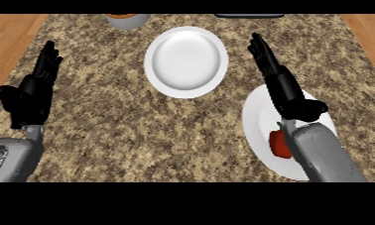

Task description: Pick the bell pepper from the plate and place it in the plate

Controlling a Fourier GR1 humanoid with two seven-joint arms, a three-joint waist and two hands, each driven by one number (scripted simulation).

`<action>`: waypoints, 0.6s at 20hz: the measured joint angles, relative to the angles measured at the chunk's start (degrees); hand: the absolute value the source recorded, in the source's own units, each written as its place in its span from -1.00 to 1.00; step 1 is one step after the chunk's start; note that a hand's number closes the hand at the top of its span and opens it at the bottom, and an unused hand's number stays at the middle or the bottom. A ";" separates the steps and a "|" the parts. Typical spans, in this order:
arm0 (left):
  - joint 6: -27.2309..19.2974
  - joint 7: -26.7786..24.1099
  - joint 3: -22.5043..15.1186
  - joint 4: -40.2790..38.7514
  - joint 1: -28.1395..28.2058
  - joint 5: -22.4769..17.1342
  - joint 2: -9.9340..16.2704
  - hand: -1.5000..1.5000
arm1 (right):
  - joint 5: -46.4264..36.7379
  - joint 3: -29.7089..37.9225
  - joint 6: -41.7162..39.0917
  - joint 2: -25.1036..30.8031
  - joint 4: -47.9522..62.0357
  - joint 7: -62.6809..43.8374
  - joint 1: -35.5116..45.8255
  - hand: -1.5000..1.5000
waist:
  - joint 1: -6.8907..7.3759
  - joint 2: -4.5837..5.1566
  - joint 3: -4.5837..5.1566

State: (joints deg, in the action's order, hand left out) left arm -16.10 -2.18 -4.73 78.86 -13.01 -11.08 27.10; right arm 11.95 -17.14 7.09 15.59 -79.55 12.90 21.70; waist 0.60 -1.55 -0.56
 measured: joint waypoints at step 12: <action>7.20 2.70 -1.45 8.65 -2.09 -1.96 0.79 0.00 | -20.18 -6.20 15.75 -1.00 12.53 -13.70 2.20 -1.00 | -0.96 1.29 1.02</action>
State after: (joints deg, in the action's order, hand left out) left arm -8.90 0.52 -6.18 87.51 -15.10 -13.03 27.88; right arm -8.23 -23.34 22.84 14.59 -67.01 -0.80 23.90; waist -0.35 -0.27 0.47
